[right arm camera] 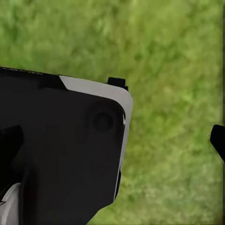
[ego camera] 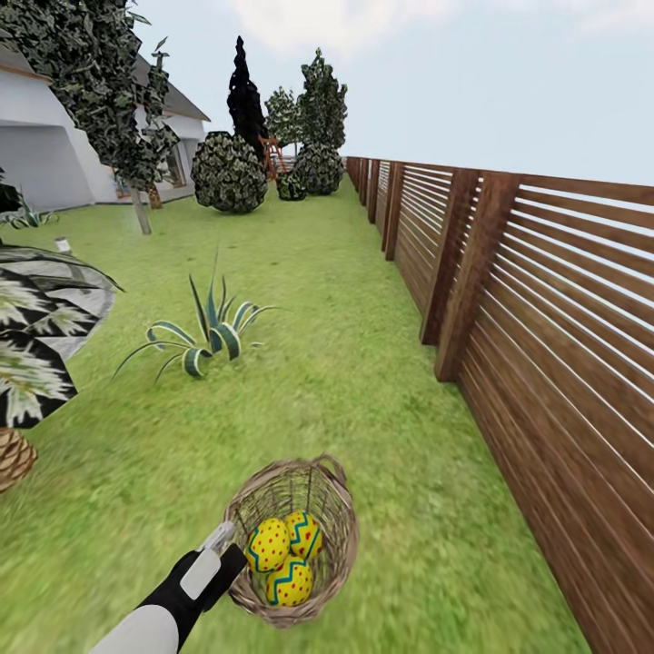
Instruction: Take the three Easter eggs out of the wicker basket on the lawn in the garden, then place them on the lawn next to a single tree (choose any tree) so that all three eggs are next to the same tree and none are left in the basket.
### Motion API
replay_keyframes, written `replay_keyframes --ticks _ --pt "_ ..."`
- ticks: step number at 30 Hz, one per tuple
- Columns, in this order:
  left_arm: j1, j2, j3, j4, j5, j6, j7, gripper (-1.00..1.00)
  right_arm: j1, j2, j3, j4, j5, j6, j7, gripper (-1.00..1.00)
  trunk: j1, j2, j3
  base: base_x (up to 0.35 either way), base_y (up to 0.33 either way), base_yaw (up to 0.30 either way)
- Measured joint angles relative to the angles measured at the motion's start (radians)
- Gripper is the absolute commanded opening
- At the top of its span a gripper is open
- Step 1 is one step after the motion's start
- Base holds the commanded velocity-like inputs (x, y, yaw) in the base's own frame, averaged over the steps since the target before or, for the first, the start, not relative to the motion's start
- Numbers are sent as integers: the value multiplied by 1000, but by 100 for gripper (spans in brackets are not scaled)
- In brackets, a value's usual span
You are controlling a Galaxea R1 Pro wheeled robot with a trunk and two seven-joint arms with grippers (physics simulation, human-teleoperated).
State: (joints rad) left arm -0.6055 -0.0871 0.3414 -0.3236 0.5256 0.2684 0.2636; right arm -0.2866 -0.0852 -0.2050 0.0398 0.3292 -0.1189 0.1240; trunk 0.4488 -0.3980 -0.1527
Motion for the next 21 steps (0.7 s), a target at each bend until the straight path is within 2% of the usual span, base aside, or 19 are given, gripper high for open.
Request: replay_keyframes --ticks 7,13,21 --pt "0 0 0 0 3 0 0 -100 0 0 0 0 3 0 -1 100 0 0 4 328 -106 17" --pt "0 0 1 0 2 0 0 -100 0 0 0 0 3 0 -1 100 0 0 4 328 -106 231" --pt "0 0 1 0 2 0 0 -100 0 0 0 0 3 0 -1 100 0 0 4 328 -106 11"
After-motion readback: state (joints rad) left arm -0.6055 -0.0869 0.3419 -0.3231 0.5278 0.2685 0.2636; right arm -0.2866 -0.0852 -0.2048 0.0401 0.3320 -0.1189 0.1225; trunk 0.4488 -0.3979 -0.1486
